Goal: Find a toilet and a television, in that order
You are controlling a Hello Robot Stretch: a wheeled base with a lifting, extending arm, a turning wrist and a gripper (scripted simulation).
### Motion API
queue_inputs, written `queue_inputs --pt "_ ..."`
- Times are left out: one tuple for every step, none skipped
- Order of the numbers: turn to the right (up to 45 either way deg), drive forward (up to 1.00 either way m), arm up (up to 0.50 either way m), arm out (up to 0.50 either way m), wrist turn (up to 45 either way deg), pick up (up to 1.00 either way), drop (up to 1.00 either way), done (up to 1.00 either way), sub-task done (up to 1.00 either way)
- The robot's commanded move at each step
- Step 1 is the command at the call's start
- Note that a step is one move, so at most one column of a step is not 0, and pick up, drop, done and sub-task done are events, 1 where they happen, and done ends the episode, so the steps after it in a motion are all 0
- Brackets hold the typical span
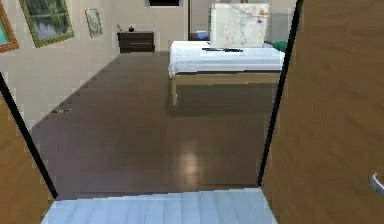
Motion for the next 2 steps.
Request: queue_inputs --pt "0.0 1.0 0.0 0.0 0.0 0.0 0.0 0.0 0.0" --pt "3.0 0.0 0.0 0.0 0.0 0.0 0.0 0.0 0.0"
